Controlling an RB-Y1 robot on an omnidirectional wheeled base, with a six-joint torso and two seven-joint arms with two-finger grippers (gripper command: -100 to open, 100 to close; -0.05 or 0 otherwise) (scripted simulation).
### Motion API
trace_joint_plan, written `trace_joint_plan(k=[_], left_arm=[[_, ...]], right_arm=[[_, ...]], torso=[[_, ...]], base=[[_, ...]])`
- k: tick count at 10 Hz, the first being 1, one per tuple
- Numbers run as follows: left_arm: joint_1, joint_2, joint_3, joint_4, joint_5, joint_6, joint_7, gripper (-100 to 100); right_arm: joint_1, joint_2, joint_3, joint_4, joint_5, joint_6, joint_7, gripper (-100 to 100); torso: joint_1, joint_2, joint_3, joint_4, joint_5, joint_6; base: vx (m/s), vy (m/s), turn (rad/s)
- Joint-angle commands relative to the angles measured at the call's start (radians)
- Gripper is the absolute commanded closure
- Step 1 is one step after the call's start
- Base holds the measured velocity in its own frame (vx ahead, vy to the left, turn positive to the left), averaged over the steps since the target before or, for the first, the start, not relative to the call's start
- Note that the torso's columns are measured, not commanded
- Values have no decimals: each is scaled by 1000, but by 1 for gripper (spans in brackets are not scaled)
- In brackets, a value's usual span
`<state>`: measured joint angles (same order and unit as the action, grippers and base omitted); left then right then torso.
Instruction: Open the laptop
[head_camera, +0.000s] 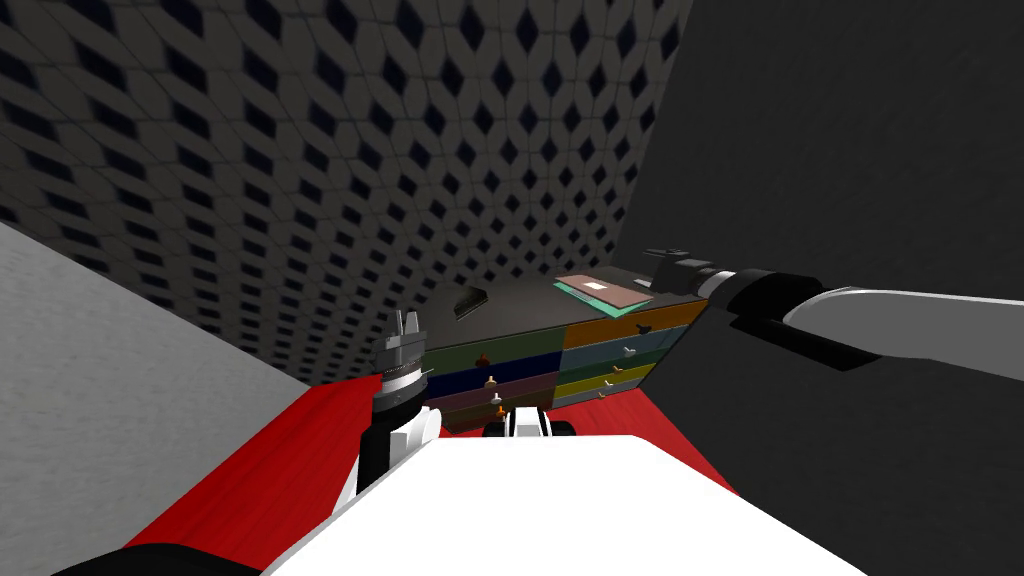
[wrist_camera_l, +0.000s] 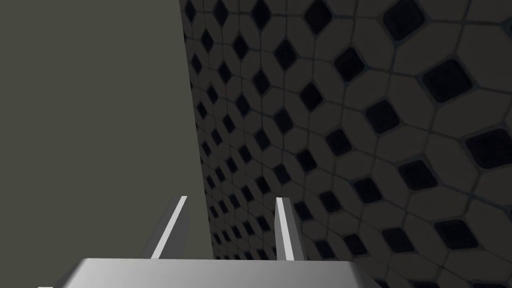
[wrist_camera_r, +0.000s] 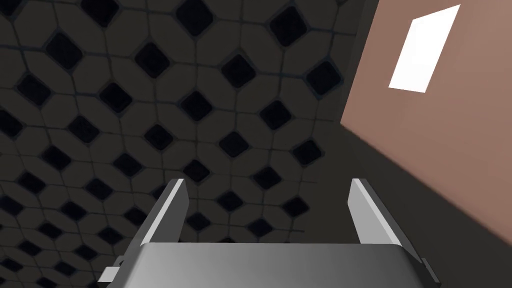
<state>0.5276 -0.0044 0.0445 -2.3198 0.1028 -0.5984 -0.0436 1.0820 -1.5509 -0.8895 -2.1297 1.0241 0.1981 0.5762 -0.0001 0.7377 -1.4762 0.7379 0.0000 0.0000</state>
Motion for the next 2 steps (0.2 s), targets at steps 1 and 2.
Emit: trace_joint_plan(k=[1, 2], left_arm=[[0, 0, 0, 0, 0, 0, 0, 0], [0, 0, 0, 0, 0, 0, 0, 0]], right_arm=[[0, 0, 0, 0, 0, 0, 0, 0], [0, 0, 0, 0, 0, 0, 0, 0]], torso=[[0, 0, 0, 0, 0, 0], [0, 0, 0, 0, 0, 0]], base=[[0, 0, 0], [0, 0, 0]])
